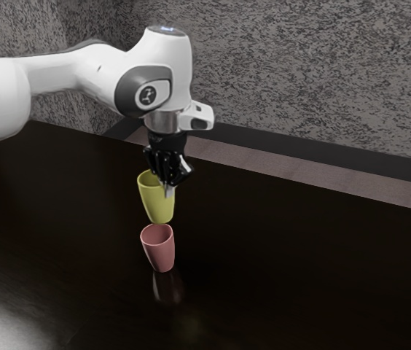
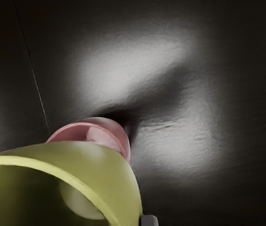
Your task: Place the right cup onto the left cup
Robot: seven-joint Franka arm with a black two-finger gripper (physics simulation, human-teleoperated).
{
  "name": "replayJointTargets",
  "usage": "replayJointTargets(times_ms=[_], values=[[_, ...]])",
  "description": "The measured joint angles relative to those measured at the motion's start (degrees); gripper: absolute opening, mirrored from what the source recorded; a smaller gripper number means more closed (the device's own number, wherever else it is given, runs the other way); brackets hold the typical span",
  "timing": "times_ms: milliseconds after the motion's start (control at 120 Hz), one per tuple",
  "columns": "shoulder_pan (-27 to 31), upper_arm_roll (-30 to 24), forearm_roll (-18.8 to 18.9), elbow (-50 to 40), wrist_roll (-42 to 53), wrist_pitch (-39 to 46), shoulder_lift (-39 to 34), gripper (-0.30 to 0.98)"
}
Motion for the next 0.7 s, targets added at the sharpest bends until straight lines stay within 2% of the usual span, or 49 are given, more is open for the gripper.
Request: replayJointTargets(times_ms=[700], values=[[2.59, -0.08, 0.02, -2.96, -2.35, 3.13, 2.12, -0.1]])
